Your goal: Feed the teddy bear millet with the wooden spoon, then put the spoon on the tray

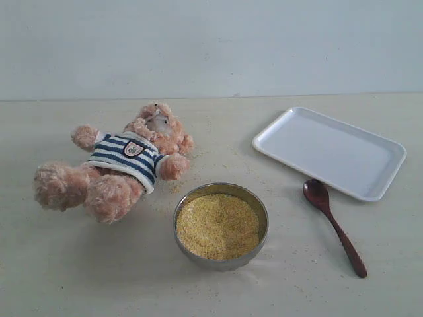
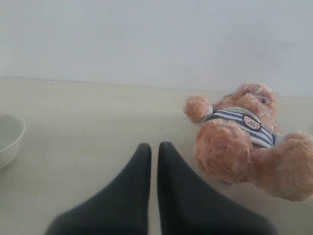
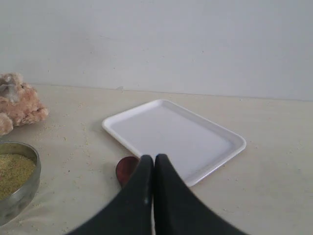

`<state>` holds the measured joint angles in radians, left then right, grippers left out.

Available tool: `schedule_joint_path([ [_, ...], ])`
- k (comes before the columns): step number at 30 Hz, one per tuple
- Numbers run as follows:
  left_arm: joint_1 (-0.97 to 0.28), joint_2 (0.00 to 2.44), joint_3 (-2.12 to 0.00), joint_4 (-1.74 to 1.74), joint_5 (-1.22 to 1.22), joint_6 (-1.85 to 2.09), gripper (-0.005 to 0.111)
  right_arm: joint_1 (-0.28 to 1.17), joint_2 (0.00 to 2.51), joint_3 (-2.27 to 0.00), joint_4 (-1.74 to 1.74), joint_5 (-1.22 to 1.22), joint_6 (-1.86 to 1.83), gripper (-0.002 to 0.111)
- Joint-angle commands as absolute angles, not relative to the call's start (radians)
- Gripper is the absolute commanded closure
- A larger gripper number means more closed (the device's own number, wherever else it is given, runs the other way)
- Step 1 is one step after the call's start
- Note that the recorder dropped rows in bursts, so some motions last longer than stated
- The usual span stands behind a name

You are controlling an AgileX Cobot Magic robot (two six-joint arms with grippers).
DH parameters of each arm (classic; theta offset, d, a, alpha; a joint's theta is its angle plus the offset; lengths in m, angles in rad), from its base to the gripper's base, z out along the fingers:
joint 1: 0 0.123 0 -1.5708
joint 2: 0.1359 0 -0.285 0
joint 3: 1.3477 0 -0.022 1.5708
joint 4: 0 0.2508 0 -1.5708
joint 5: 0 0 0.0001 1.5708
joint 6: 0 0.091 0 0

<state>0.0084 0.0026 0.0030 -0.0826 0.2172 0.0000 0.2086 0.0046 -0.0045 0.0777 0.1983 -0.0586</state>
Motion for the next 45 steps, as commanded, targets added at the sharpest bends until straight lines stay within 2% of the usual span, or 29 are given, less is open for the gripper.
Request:
schedule_joint_path([
  [1, 0.002, 0.0, 0.0, -0.081, 0.206, 0.0, 0.102, 0.209, 0.0, 0.0, 0.076, 0.198, -0.057, 0.107],
  [15, 0.002, 0.0, 0.0, -0.081, 0.197, 0.0, 0.102, 0.209, 0.0, 0.0, 0.076, 0.198, -0.057, 0.107],
  [17, 0.002, 0.0, 0.0, -0.153, 0.166, -0.034, 0.102, 0.209, 0.0, 0.0, 0.076, 0.198, -0.057, 0.107],
  [22, 0.002, 0.0, 0.0, -0.666, 0.069, -0.248, 0.102, 0.209, 0.0, 0.0, 0.076, 0.198, -0.057, 0.107],
  [24, 0.002, 0.0, 0.0, -0.75, 0.067, -0.246, 0.102, 0.209, 0.0, 0.0, 0.076, 0.198, -0.057, 0.107],
  [33, 0.002, 0.0, -0.023, -0.824, 0.112, -0.246, 0.102, 0.209, 0.0, 0.0, 0.076, 0.198, -0.057, 0.107],
  [38, 0.002, 0.0, -0.149, -0.818, 0.192, 0.035, 0.102, 0.209, 0.0, 0.0, 0.076, 0.198, -0.057, 0.107],
  [45, 0.002, 0.362, -0.369, -0.818, 0.338, 0.298, 0.102, 0.209, 0.0, 0.0, 0.076, 0.198, -0.057, 0.107],
])
